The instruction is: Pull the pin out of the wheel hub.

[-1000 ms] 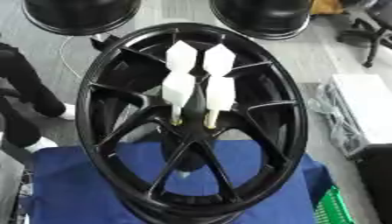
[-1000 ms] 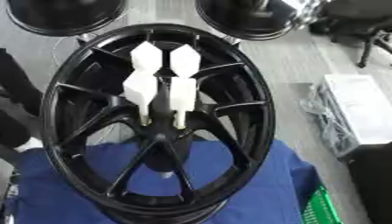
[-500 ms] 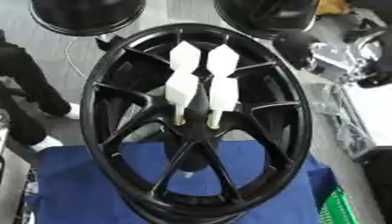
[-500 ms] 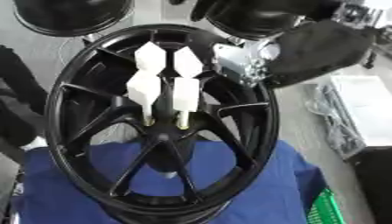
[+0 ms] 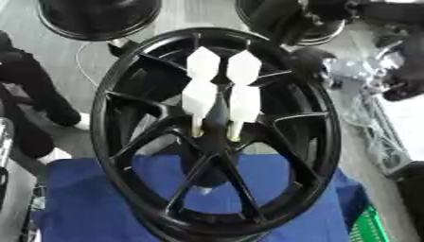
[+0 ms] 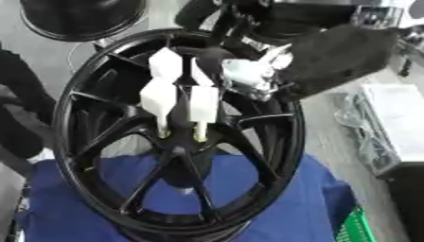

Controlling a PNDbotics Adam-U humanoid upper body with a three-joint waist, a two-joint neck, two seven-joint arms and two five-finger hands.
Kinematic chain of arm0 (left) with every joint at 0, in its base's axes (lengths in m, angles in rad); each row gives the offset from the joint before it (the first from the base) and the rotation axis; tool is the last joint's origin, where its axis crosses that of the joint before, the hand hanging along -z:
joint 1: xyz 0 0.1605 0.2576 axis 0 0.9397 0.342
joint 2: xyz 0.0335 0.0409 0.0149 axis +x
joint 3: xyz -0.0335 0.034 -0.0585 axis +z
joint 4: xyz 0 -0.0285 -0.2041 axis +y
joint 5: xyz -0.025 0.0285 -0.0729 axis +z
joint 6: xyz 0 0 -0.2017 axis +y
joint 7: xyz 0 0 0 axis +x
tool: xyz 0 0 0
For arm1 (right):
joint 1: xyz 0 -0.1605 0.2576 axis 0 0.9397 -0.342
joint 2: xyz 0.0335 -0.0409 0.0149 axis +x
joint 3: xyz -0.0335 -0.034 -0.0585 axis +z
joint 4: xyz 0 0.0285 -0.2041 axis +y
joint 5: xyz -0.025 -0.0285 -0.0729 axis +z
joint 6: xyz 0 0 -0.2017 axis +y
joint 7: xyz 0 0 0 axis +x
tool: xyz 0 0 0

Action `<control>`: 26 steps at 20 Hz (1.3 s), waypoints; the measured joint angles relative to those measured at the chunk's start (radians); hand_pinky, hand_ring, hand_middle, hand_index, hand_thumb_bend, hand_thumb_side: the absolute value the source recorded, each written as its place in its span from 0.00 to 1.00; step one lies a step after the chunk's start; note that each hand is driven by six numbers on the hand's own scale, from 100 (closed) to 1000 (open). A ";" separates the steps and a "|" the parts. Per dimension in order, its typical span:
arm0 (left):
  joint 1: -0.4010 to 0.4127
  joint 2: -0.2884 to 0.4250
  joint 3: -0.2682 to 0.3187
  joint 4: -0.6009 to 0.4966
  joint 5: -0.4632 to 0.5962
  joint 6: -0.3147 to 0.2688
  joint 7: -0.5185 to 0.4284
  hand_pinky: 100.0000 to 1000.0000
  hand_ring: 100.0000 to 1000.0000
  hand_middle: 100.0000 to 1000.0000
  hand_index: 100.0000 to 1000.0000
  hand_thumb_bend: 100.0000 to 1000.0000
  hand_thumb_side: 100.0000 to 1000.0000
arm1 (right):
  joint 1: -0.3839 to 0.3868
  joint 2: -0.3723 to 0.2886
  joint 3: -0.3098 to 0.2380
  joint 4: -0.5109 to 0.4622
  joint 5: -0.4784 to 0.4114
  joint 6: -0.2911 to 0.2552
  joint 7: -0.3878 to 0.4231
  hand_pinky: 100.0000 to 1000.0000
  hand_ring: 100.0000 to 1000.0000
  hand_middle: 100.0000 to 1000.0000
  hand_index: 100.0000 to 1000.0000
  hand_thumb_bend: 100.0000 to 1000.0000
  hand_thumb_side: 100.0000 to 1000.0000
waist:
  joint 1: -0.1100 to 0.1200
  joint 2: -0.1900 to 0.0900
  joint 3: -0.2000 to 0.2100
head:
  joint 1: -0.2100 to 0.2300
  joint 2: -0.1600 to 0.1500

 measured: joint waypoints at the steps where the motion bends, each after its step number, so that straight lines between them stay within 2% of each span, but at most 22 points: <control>1: 0.000 0.000 0.000 0.000 0.000 0.000 0.000 0.55 0.72 0.67 0.72 0.20 0.81 | 0.005 0.002 -0.002 0.000 0.002 0.006 0.004 0.77 0.78 0.86 0.93 0.03 0.67 | 0.001 0.000 0.001 | 0.000 0.001; 4: 0.000 0.000 0.000 0.000 0.001 0.000 0.000 0.55 0.72 0.67 0.72 0.20 0.81 | 0.022 0.006 -0.004 0.000 0.021 0.019 0.006 0.77 0.76 0.83 0.92 0.09 0.65 | 0.005 0.000 0.003 | 0.000 0.007; 6: 0.000 0.000 0.000 0.000 0.001 0.001 0.000 0.55 0.72 0.67 0.72 0.20 0.81 | 0.035 0.007 -0.004 0.000 0.042 0.024 0.003 0.78 0.73 0.80 0.91 0.19 0.62 | 0.005 0.000 0.006 | 0.000 0.008; 10: -0.001 0.000 0.000 -0.001 0.001 0.001 -0.001 0.55 0.72 0.67 0.72 0.20 0.81 | 0.052 0.010 -0.005 0.000 0.099 0.024 -0.001 0.77 0.71 0.76 0.89 0.26 0.59 | 0.007 0.001 0.007 | 0.000 0.008; 19: -0.010 -0.001 0.000 -0.001 0.001 0.004 -0.003 0.55 0.72 0.66 0.72 0.20 0.81 | 0.095 0.044 0.005 0.000 0.216 0.009 0.018 0.78 0.74 0.78 0.89 0.26 0.58 | 0.010 0.005 0.023 | -0.013 0.017; 24: -0.018 -0.009 -0.001 -0.001 0.001 0.005 -0.005 0.55 0.72 0.66 0.72 0.20 0.81 | 0.115 0.061 0.005 0.000 0.245 0.035 0.013 0.77 0.74 0.78 0.88 0.24 0.57 | 0.009 0.005 0.035 | -0.030 0.018; 25: -0.019 -0.010 -0.001 -0.001 0.001 0.005 -0.006 0.55 0.72 0.66 0.72 0.20 0.81 | 0.119 0.063 0.005 0.000 0.248 0.042 0.010 0.77 0.74 0.78 0.88 0.24 0.54 | 0.008 0.005 0.037 | -0.032 0.018; 26: -0.019 -0.010 -0.001 -0.001 0.001 0.005 -0.006 0.55 0.72 0.66 0.72 0.21 0.81 | 0.121 0.067 0.005 0.000 0.251 0.048 0.008 0.77 0.74 0.78 0.88 0.23 0.56 | 0.007 0.006 0.040 | -0.034 0.018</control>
